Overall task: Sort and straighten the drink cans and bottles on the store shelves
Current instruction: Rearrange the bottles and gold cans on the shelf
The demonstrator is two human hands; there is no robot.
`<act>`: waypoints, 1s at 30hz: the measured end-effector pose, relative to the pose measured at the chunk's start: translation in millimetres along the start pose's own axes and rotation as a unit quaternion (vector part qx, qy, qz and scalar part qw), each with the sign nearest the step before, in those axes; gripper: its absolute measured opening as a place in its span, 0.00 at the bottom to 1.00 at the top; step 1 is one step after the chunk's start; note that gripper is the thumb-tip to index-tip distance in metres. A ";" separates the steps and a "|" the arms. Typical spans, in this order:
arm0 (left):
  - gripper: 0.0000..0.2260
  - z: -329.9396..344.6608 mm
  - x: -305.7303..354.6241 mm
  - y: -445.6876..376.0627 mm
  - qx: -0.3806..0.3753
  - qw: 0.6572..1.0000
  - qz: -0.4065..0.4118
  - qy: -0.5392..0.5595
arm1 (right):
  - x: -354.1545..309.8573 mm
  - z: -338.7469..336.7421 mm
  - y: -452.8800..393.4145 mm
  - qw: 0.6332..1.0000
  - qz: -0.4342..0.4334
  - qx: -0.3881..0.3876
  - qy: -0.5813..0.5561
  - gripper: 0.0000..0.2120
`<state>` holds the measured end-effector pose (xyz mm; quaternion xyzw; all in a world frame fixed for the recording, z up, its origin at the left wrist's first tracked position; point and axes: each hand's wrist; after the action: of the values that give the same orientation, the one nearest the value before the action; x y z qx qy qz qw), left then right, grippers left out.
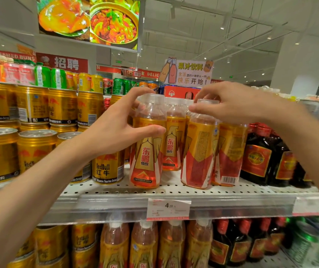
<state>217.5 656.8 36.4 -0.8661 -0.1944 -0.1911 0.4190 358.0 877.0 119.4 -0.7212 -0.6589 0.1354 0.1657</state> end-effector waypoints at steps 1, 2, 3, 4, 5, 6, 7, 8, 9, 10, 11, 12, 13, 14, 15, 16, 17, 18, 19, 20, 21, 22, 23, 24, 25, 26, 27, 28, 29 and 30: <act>0.38 0.6 0.2 -0.6 0.000 1.000 0.001 -0.003 | -0.3 2.5 3.3 1.000 0.007 0.009 0.001 0.23; 0.38 1.3 0.5 -0.7 0.001 1.000 0.002 -0.005 | -1.3 3.3 5.1 1.000 0.008 0.018 -0.005 0.22; 0.38 1.6 0.2 -0.6 0.003 1.000 0.003 -0.006 | -2.5 2.2 6.3 1.000 0.001 0.023 -0.017 0.21; 0.38 1.7 -0.3 -0.2 0.006 1.000 0.004 -0.004 | -3.7 -0.1 6.9 0.999 -0.009 0.024 -0.037 0.19; 0.38 1.7 -0.9 0.2 0.008 1.000 0.004 -0.002 | -4.4 -3.3 7.4 0.998 -0.022 0.019 -0.062 0.17; 0.38 1.7 -1.1 0.7 0.010 1.000 0.004 0.002 | -5.2 -6.5 7.9 0.995 -0.035 0.009 -0.090 0.15; 0.38 2.0 -1.3 1.0 0.012 1.000 0.004 0.005 | -5.8 -8.8 7.4 0.992 -0.047 -0.001 -0.113 0.14; 0.38 2.5 -1.4 1.2 0.012 1.000 0.004 0.008 | -6.3 -9.3 6.1 0.989 -0.059 -0.007 -0.133 0.12; 0.38 3.2 -1.5 1.4 0.012 1.000 0.004 0.011 | -6.9 -8.6 4.4 0.986 -0.069 -0.009 -0.154 0.11; 0.38 3.6 -1.8 1.3 0.011 1.000 0.005 0.012 | -7.5 -6.9 2.4 0.982 -0.074 -0.008 -0.175 0.11; 0.38 3.8 -2.1 1.4 0.011 1.000 0.006 0.014 | -8.6 -4.5 1.3 0.978 -0.076 -0.007 -0.192 0.11; 0.38 3.8 -2.6 1.5 0.011 1.000 0.006 0.016 | -9.2 -2.1 0.2 0.977 -0.075 -0.005 -0.197 0.12; 0.38 3.2 -3.2 1.5 0.011 1.000 0.006 0.016 | -9.5 0.1 -0.6 0.979 -0.071 -0.002 -0.191 0.12; 0.38 2.9 -3.3 1.8 0.011 1.000 0.006 0.015 | -9.9 1.6 -0.9 0.982 -0.064 -0.001 -0.177 0.13; 0.38 2.9 -3.7 1.8 0.011 1.000 0.006 0.014 | -10.1 2.3 -1.3 0.986 -0.055 0.000 -0.157 0.13; 0.38 2.9 -3.9 1.7 0.010 1.000 0.007 0.013 | -11.3 2.2 -1.4 0.990 -0.045 0.002 -0.133 0.14; 0.38 3.4 -4.3 1.5 0.009 1.000 0.008 0.014 | -13.1 1.8 -1.6 0.993 -0.034 0.004 -0.109 0.16; 0.38 3.6 -4.5 1.5 0.007 1.000 0.009 0.016 | -14.9 1.8 -1.2 0.995 -0.026 0.008 -0.095 0.18; 0.38 3.6 -4.9 1.2 0.004 1.000 0.009 0.016 | -15.9 2.4 -0.6 0.995 -0.021 0.014 -0.093 0.19; 0.38 3.4 -5.2 0.8 0.000 1.000 0.010 0.017 | -15.4 3.1 -0.3 0.994 -0.023 0.021 -0.102 0.19; 0.38 2.6 -6.0 0.4 -0.004 1.000 0.010 0.018 | -14.1 3.4 -0.2 0.992 -0.028 0.023 -0.124 0.19; 0.37 1.5 -7.1 0.2 -0.009 1.000 0.011 0.019 | -12.4 2.9 -0.4 0.987 -0.033 0.018 -0.157 0.17; 0.37 0.6 -8.5 0.0 -0.014 1.000 0.013 0.022 | -11.0 2.1 -0.5 0.981 -0.037 0.008 -0.192 0.16; 0.36 0.0 -9.4 0.3 -0.018 0.999 0.013 0.025 | -9.8 1.2 -1.1 0.974 -0.043 -0.004 -0.220 0.15; 0.36 -0.1 -10.4 0.4 -0.020 0.999 0.014 0.026 | -8.3 1.1 -2.5 0.969 -0.050 -0.011 -0.240 0.14; 0.36 0.1 -10.8 0.6 -0.020 0.999 0.014 0.026 | -7.0 1.9 -4.2 0.966 -0.058 -0.017 -0.253 0.14; 0.36 0.6 -11.0 0.7 -0.018 0.999 0.015 0.025 | -5.8 3.5 -5.6 0.962 -0.064 -0.021 -0.264 0.14; 0.36 1.0 -11.2 0.8 -0.015 0.999 0.015 0.024 | -4.4 5.5 -6.5 0.960 -0.068 -0.020 -0.272 0.14; 0.36 1.4 -11.3 0.9 -0.013 1.000 0.015 0.023 | -2.6 7.4 -6.7 0.958 -0.071 -0.015 -0.277 0.14; 0.36 1.8 -10.9 1.1 -0.011 1.000 0.016 0.022 | -0.6 8.3 -6.1 0.958 -0.073 -0.010 -0.277 0.14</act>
<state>209.1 655.7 29.3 -0.8691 -0.1693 -0.2061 0.4165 348.9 877.4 114.4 -0.6068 -0.7311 0.3111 -0.0213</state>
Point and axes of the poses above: each hand's wrist, its own y-axis away from the middle knuckle, its own z-axis out of the palm, x = y × z, and after that the axes turned 4 degrees about -z, right-handed
